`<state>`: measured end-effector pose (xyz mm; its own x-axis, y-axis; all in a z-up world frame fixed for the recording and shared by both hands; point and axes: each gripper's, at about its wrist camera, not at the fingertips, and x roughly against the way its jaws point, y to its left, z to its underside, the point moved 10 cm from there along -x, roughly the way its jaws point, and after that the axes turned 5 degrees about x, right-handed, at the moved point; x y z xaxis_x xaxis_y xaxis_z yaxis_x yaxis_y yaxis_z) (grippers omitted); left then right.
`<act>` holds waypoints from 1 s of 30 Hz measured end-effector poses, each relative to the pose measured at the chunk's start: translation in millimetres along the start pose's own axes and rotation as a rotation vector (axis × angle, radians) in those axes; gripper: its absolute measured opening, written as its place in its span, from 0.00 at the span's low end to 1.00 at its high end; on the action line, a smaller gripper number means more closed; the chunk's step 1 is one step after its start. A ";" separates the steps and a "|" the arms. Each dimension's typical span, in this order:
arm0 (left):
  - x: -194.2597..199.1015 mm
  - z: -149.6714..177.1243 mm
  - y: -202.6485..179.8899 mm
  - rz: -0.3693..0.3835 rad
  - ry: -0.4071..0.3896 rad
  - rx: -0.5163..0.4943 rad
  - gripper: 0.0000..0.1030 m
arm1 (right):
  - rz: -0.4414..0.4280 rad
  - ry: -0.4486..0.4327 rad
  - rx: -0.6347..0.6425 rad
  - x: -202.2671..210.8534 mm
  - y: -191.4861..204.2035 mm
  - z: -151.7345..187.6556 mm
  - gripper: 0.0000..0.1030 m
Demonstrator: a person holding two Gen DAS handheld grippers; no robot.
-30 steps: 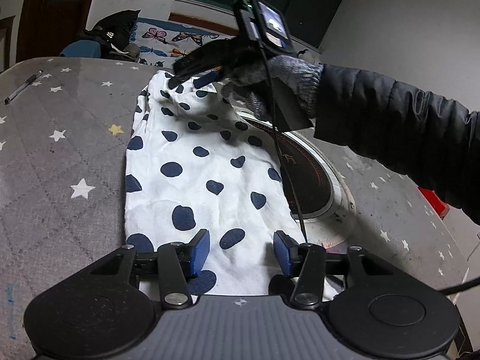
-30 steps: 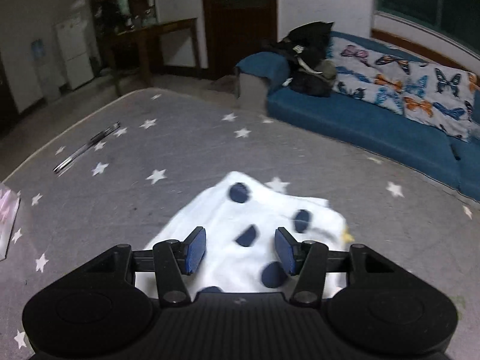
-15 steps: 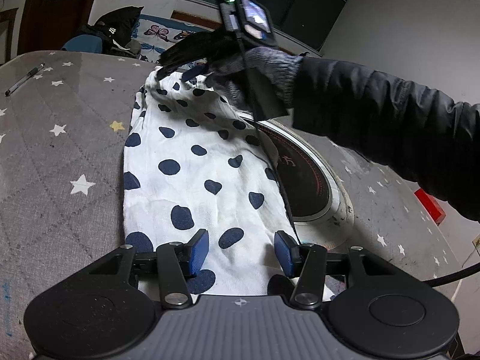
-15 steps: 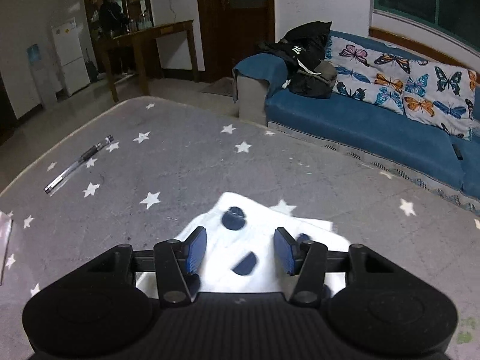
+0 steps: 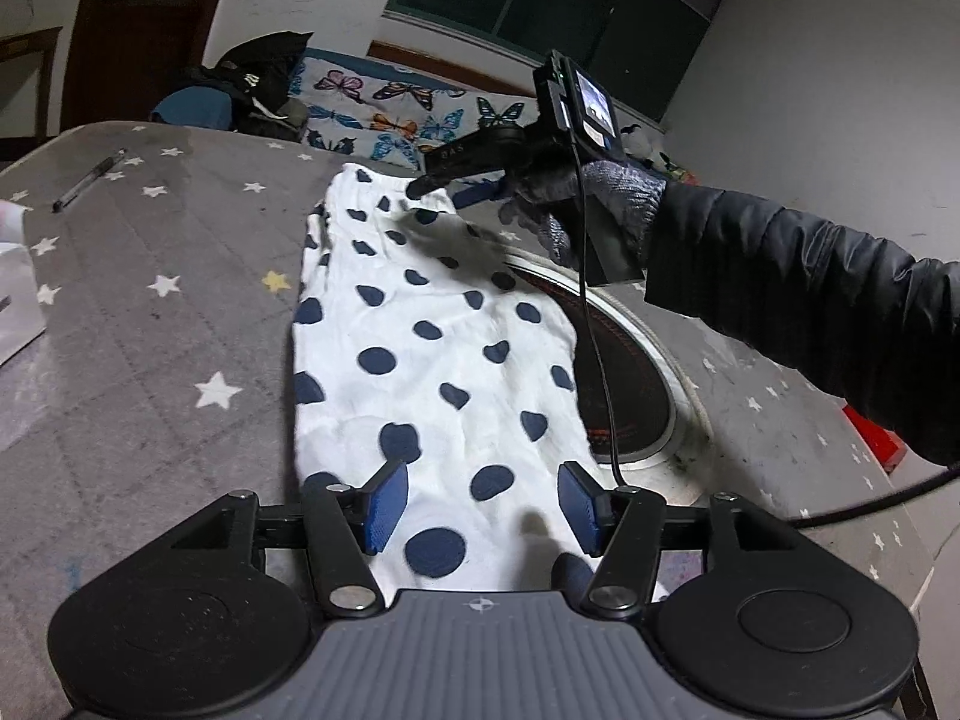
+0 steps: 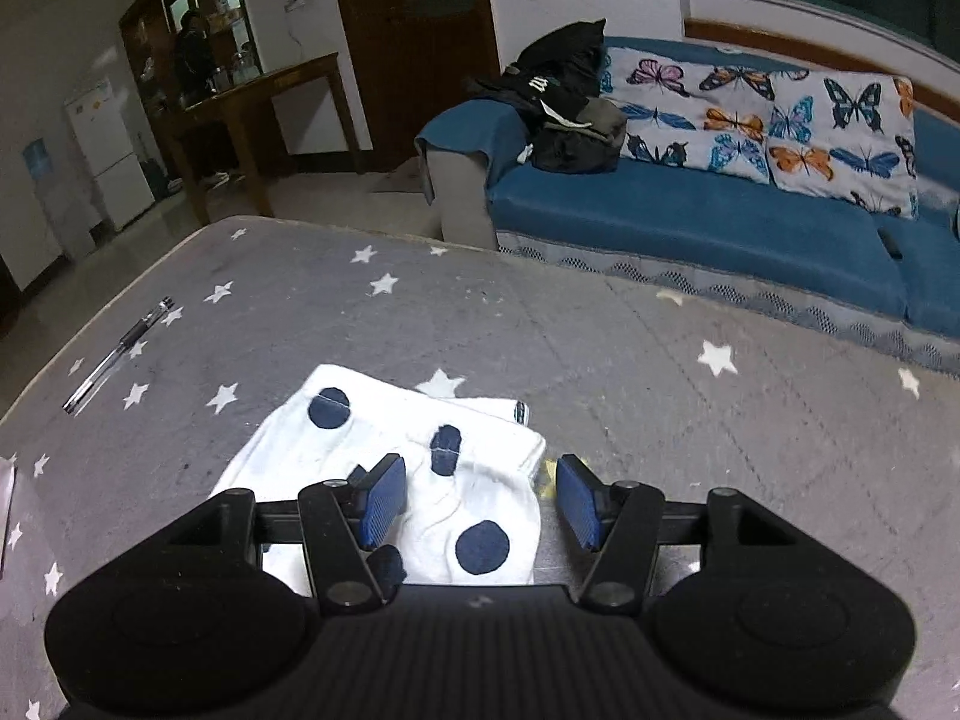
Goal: Fold clothes
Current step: 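Move the open right gripper to the waistband end of the pants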
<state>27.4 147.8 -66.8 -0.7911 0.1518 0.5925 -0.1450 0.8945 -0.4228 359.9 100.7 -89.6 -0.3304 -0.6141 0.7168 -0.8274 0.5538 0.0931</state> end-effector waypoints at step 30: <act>13.4 7.9 9.2 -0.008 -0.007 0.046 0.63 | 0.014 -0.037 0.025 -15.6 2.7 3.3 0.58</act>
<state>10.7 154.8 -68.3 -0.7936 0.1417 0.5917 -0.1784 0.8755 -0.4490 361.3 110.0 -102.8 -0.3580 -0.6272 0.6917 -0.8335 0.5485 0.0659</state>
